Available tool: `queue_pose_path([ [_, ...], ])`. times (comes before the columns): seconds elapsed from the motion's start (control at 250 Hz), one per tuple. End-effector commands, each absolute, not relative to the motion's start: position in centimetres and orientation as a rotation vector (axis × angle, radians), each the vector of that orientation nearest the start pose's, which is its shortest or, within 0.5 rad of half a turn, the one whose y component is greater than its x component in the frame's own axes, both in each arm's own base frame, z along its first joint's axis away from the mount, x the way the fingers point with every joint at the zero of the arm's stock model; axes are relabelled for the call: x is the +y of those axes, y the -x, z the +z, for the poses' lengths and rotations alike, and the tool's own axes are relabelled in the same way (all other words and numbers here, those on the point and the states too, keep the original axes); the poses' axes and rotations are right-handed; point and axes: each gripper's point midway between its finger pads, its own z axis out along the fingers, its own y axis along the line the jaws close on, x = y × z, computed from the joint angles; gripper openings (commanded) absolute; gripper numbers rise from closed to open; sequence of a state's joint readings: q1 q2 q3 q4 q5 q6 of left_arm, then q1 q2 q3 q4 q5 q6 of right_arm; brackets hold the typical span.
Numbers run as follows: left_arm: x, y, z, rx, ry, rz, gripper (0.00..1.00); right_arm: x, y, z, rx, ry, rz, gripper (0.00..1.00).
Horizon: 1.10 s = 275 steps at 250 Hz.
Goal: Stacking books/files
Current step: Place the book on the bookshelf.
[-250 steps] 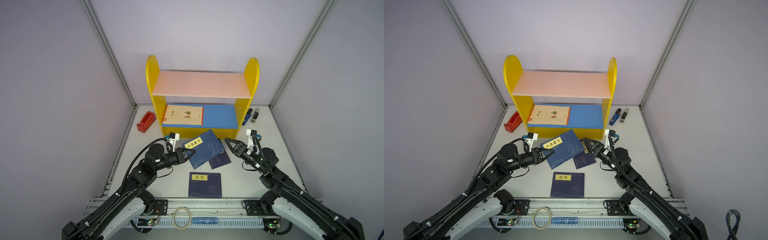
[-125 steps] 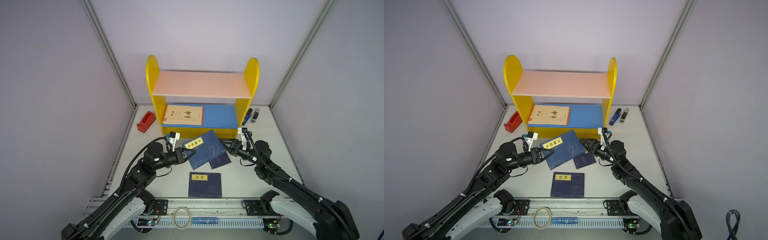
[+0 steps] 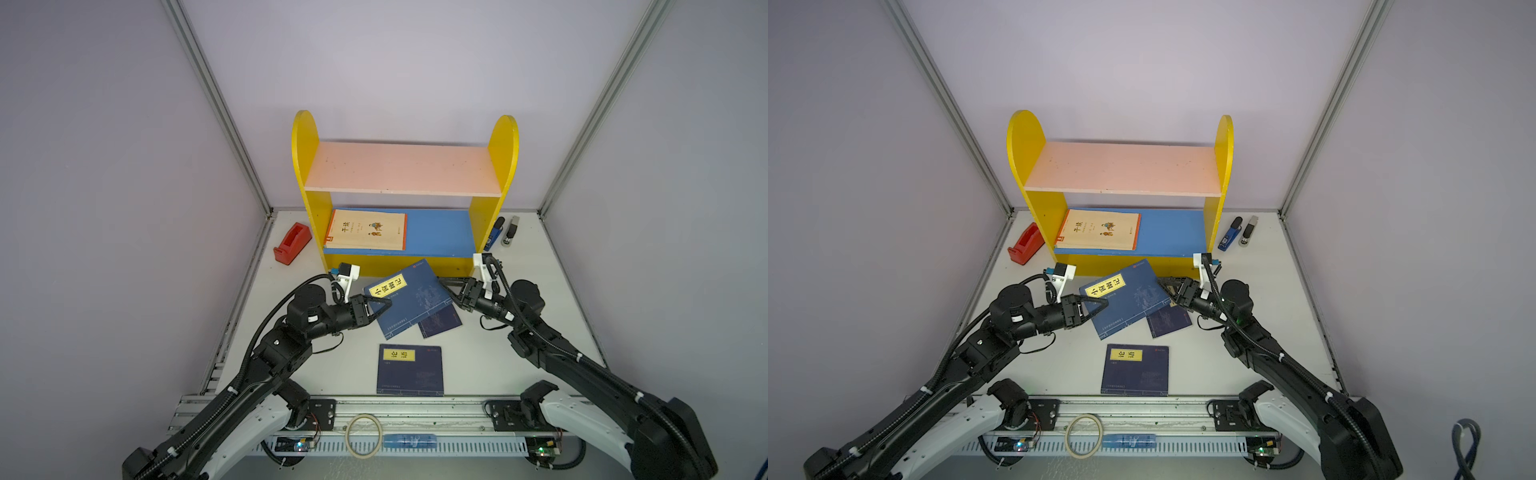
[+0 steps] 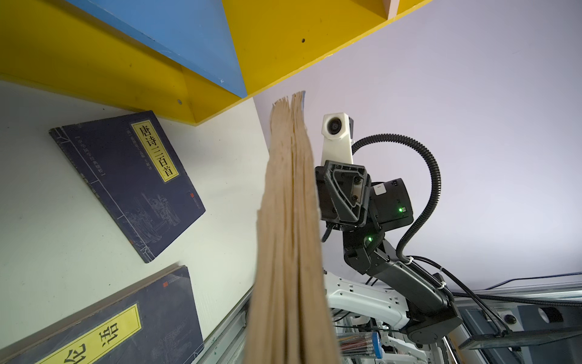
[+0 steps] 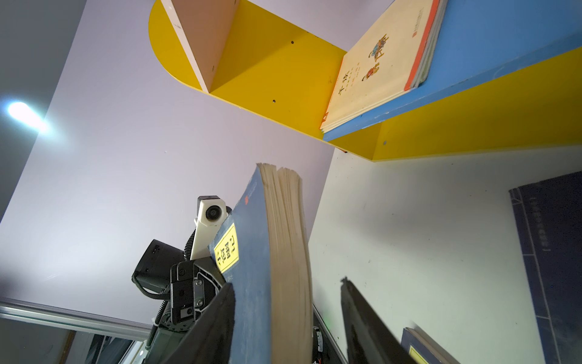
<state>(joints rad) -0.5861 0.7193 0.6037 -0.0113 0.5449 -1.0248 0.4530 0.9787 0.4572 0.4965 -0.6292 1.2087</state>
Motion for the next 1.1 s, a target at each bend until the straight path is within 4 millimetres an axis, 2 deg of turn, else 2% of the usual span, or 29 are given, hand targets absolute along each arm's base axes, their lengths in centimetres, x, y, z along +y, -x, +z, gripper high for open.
queue_pose_path([
  [0.0,-23.9,-19.2,30.4,1.921,-0.094,-1.627,0.00,23.6,-24.7,27.3,1.844,-0.085,1.741,0.52],
  [0.284,-24.5,-19.5,30.4,1.922,-0.102,-1.656,0.00,24.5,-24.3,27.6,1.836,-0.062,1.775,0.49],
  [0.36,-24.6,-19.5,30.4,1.923,-0.103,-1.656,0.00,24.7,-24.4,27.5,1.839,-0.064,1.779,0.46],
  [0.684,-24.3,-19.6,30.1,1.940,-0.098,-1.630,0.00,24.7,-25.1,26.5,1.862,-0.117,1.759,0.00],
  [0.744,-24.1,-19.7,30.0,1.950,-0.086,-1.613,0.11,24.6,-25.2,26.3,1.864,-0.131,1.753,0.00],
  [0.848,-23.2,-20.2,29.7,1.968,-0.032,-1.558,0.38,24.4,-25.5,25.9,1.869,-0.165,1.739,0.00],
  [0.888,-22.7,-20.5,29.5,1.974,0.002,-1.534,0.43,24.3,-25.7,25.7,1.867,-0.181,1.732,0.00],
  [0.932,-21.8,-21.0,29.3,1.985,0.060,-1.494,0.45,24.0,-25.9,25.4,1.864,-0.213,1.717,0.00],
  [0.948,-21.2,-21.3,29.3,1.982,0.093,-1.472,0.46,23.9,-26.0,25.2,1.865,-0.227,1.711,0.00],
  [1.012,-18.8,-22.2,28.9,1.988,0.232,-1.355,0.67,23.3,-26.5,24.3,1.864,-0.290,1.672,0.00],
  [1.096,-14.1,-23.0,28.6,1.960,0.449,-1.140,0.91,22.6,-27.0,23.0,1.868,-0.372,1.598,0.00],
])
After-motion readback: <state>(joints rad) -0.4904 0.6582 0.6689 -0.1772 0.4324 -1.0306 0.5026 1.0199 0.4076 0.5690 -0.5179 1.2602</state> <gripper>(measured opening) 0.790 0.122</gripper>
